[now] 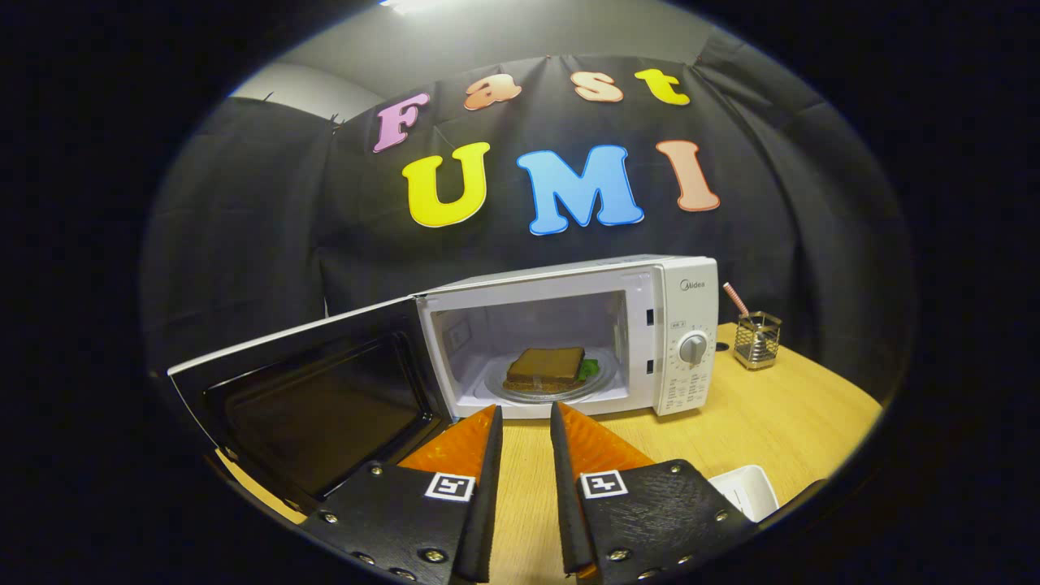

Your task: Open the microwave, put the food inside, and close the microwave door.

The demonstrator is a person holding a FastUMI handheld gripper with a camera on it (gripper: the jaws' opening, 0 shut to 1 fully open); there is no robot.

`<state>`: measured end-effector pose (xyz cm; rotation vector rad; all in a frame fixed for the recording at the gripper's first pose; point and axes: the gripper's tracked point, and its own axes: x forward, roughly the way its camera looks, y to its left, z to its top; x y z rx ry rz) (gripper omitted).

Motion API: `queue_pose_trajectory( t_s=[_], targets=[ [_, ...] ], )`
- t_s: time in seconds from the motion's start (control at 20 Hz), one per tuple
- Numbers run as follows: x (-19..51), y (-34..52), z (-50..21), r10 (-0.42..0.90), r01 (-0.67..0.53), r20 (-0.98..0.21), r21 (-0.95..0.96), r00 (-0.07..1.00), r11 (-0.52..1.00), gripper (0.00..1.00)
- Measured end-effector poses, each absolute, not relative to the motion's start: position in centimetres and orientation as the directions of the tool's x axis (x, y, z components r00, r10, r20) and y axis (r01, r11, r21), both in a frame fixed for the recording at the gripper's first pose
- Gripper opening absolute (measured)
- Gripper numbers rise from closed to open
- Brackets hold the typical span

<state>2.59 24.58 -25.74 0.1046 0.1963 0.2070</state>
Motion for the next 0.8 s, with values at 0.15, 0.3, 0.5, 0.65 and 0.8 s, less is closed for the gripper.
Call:
queue_pose_trajectory(
  t_s=[0.15,0.3,0.5,0.65,0.8],
  targets=[
    [0.1,26.7,-25.3,0.290,-0.279,-0.144,0.096,0.946,0.956,0.26],
    [-2.1,27.2,-25.1,0.297,-0.283,-0.129,0.119,0.946,0.952,0.10],
    [-4.8,28.8,-24.2,0.312,-0.300,-0.106,0.117,0.944,0.947,0.02],
    [-6.4,30.5,-23.4,0.332,-0.321,-0.096,0.117,0.938,0.940,0.02],
    [-8.5,33.6,-22.3,0.397,-0.381,-0.089,0.156,0.914,0.911,0.02]
  ],
)
